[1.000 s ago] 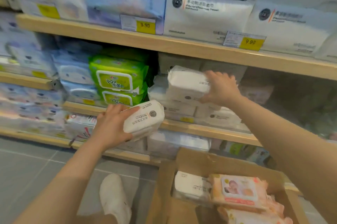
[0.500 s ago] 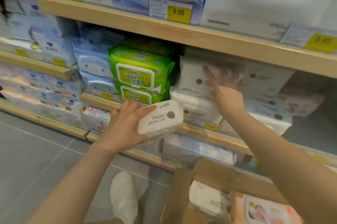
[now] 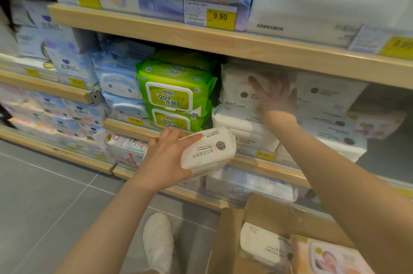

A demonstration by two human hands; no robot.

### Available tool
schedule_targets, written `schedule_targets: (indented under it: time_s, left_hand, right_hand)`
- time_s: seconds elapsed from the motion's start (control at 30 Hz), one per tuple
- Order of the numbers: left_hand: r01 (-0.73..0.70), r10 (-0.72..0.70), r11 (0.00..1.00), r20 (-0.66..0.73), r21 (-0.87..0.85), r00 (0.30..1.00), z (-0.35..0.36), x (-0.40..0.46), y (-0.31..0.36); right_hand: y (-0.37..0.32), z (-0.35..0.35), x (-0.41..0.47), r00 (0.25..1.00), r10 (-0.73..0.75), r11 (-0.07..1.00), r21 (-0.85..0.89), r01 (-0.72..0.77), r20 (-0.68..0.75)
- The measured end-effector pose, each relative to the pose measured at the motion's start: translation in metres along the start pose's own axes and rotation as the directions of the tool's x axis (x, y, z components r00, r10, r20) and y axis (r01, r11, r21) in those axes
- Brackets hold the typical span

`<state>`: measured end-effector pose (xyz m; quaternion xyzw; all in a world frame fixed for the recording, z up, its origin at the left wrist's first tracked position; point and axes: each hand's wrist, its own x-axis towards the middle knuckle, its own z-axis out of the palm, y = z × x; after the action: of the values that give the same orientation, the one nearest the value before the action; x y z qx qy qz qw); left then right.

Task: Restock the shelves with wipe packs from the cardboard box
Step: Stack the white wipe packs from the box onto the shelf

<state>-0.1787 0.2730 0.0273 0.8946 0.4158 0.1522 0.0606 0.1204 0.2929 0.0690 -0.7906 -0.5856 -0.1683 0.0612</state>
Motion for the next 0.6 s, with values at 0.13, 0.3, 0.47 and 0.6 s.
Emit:
schedule_targets:
  time_s: [0.13,0.3,0.47,0.6]
  left_hand:
    - [-0.025,0.026,0.999,0.038,-0.029,0.999,-0.003,0.000,0.013]
    - [-0.077,0.092,0.987,0.102,-0.139,0.991,0.000,0.002,0.043]
    - [-0.172,0.220,0.917,0.099,-0.359,0.970,0.007,0.002,0.091]
    - [-0.223,0.266,0.872,0.040,-0.435,0.963,0.008,0.008,0.118]
  right_hand:
    - [0.007,-0.021,-0.061,0.994,-0.018,0.929,0.367,0.056,-0.106]
    - [0.019,-0.025,-0.164,0.955,-0.197,0.467,0.878,-0.106,0.220]
    - [0.033,-0.018,-0.187,0.933,-0.141,0.174,0.936,-0.307,0.332]
    - [0.054,-0.037,-0.203,0.934,0.013,0.101,0.929,-0.355,0.356]
